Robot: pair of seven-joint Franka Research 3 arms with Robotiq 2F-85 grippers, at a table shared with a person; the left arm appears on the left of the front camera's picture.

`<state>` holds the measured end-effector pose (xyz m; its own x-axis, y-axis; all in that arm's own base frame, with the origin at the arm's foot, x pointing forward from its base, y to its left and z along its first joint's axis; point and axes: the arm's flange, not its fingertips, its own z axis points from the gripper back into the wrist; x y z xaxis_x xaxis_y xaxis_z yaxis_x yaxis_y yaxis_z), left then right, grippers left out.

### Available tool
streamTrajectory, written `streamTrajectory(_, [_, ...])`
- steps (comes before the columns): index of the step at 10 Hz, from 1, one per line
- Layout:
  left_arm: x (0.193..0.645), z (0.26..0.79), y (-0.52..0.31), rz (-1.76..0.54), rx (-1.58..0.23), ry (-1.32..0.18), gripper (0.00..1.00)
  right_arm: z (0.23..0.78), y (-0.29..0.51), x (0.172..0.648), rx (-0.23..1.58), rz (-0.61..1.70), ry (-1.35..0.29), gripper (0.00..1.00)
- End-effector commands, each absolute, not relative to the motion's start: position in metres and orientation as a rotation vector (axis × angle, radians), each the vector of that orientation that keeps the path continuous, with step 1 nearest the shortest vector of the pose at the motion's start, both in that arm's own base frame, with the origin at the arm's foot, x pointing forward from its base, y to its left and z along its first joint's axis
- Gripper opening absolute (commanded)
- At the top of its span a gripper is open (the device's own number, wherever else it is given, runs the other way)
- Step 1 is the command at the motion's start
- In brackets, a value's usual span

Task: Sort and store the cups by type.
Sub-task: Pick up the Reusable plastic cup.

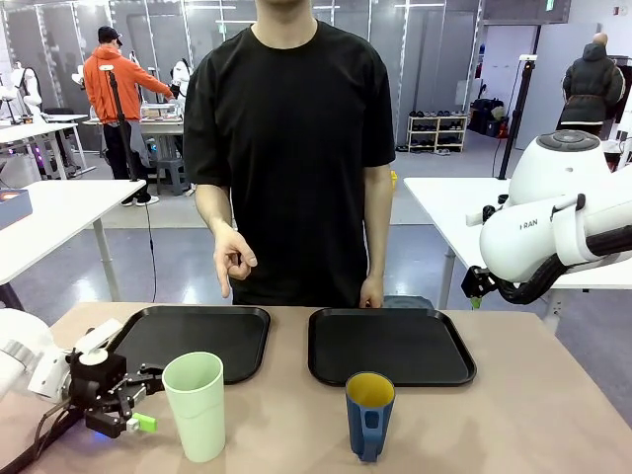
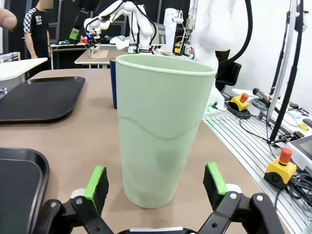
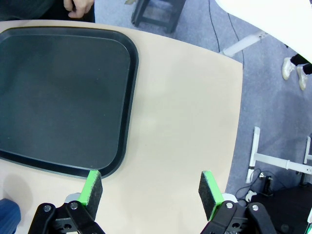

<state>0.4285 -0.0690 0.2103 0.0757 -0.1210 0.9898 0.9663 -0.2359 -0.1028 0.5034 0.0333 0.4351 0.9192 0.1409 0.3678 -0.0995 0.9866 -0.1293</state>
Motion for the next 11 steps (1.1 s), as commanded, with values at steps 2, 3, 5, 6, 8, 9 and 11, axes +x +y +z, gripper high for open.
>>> streamTrajectory(2, [0.432,0.196,-0.082,-1.397,-1.341,-0.961,1.00,0.436,0.033,0.504,-0.111,0.122,-0.387,1.00])
streamTrajectory(3, [0.433,0.195,-0.086,-1.397,-1.341,-0.952,1.00,0.436,0.033,0.504,-0.111,0.122,-0.387,1.00])
streamTrajectory(5, [0.433,0.191,-0.095,-1.407,-1.362,-0.951,1.00,0.436,0.033,0.504,-0.111,0.122,-0.387,1.00])
streamTrajectory(6, [0.433,0.189,-0.099,-1.405,-1.371,-0.971,1.00,0.436,0.033,0.504,-0.111,0.122,-0.387,1.00])
streamTrajectory(8, [0.435,0.185,-0.107,-1.419,-1.388,-0.980,1.00,0.436,0.033,0.504,-0.111,0.122,-0.387,1.00])
streamTrajectory(9, [0.435,0.185,-0.111,-1.428,-1.397,-0.989,1.00,0.436,0.033,0.504,-0.111,0.122,-0.387,1.00])
streamTrajectory(11, [0.430,0.180,-0.117,-1.438,-1.422,-0.973,1.00,0.436,0.033,0.504,-0.111,0.122,-0.387,1.00])
